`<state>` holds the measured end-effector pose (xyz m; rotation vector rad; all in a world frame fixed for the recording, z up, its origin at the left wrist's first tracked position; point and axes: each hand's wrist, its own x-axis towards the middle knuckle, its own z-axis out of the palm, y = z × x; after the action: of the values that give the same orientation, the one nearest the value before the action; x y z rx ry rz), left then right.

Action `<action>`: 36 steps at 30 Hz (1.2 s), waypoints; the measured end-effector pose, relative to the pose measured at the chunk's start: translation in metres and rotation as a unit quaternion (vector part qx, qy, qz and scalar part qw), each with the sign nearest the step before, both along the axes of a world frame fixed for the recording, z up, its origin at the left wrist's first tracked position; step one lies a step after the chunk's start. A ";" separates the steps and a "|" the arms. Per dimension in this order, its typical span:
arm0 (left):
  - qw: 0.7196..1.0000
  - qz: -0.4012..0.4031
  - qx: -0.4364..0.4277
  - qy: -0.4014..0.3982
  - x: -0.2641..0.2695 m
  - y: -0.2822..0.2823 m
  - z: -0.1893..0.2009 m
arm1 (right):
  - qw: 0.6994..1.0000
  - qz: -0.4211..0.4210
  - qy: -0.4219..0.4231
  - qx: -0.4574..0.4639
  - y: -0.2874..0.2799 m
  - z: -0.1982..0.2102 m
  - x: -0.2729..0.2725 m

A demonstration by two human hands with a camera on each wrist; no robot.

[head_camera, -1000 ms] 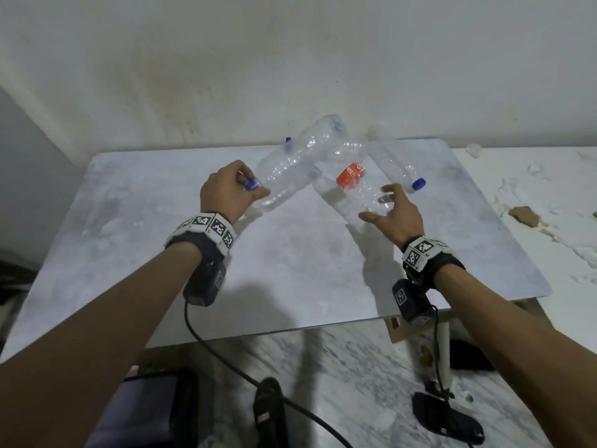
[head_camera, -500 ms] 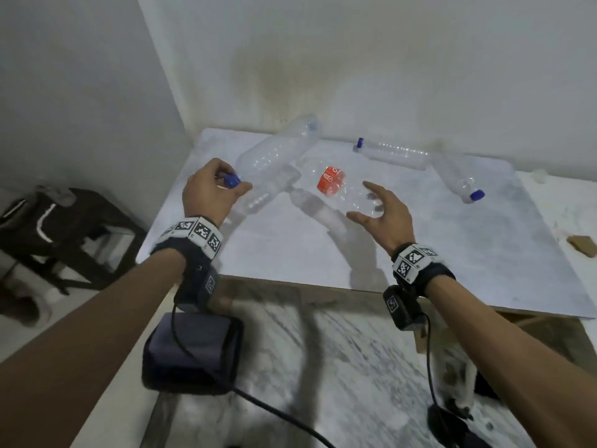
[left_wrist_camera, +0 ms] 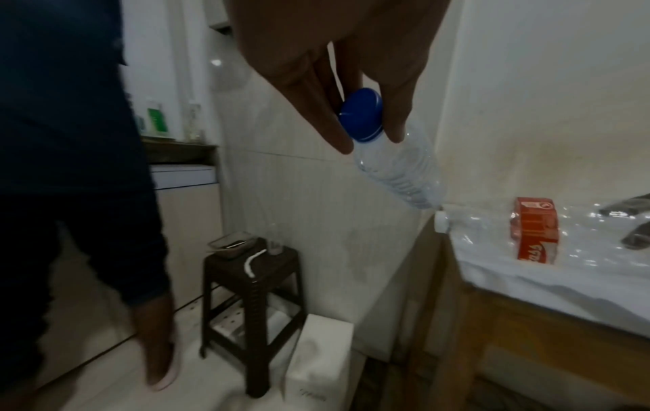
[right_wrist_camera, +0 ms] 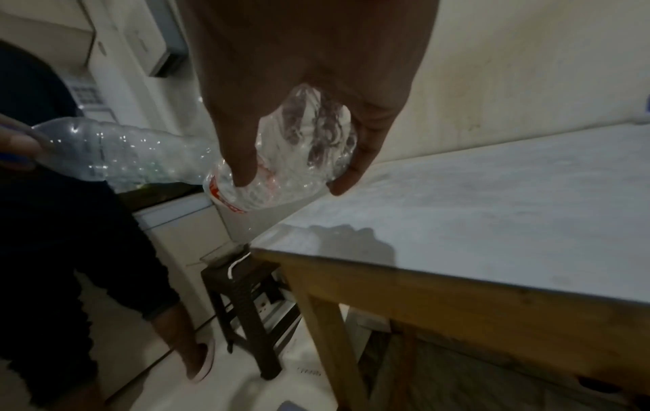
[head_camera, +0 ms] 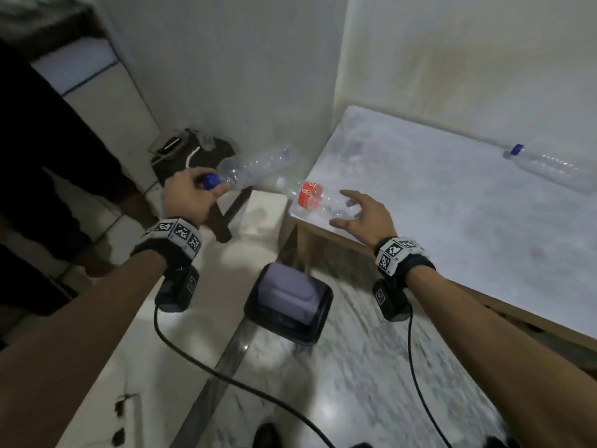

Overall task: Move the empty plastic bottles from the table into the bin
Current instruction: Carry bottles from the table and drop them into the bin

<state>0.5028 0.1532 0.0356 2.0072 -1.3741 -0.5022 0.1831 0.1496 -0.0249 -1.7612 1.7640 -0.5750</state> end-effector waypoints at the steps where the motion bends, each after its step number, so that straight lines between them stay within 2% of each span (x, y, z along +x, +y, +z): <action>1: 1.000 0.010 0.008 -0.007 0.018 0.006 -0.002 | 1.000 0.012 0.008 0.009 0.001 -0.003 0.015; 5: 0.998 0.032 0.038 -0.041 0.071 0.033 -0.024 | 0.998 0.041 0.035 0.042 0.014 -0.013 0.059; 10: 0.994 0.023 0.082 -0.072 0.097 0.063 -0.071 | 0.990 0.076 0.075 0.095 0.042 -0.043 0.090; 18: 0.977 -0.040 0.195 -0.072 0.077 0.101 -0.184 | 0.946 0.089 0.168 0.264 0.096 -0.141 0.082; 23: 0.971 -0.073 0.224 -0.038 0.054 0.124 -0.252 | 0.929 0.094 0.183 0.307 0.123 -0.199 0.073; 26: 0.972 -0.062 0.224 -0.027 0.046 0.131 -0.283 | 0.925 0.064 0.208 0.312 0.129 -0.235 0.071; 31: 0.961 -0.115 0.250 -0.040 0.053 0.143 -0.320 | 0.928 0.018 0.206 0.309 0.130 -0.281 0.076; 36: 0.964 -0.112 0.241 -0.026 0.062 0.154 -0.327 | 0.928 -0.008 0.206 0.309 0.130 -0.297 0.080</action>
<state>0.5648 0.3073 -0.2916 2.2591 -1.6415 -0.9713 0.2627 0.2796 -0.3222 -1.4676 1.9439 0.3601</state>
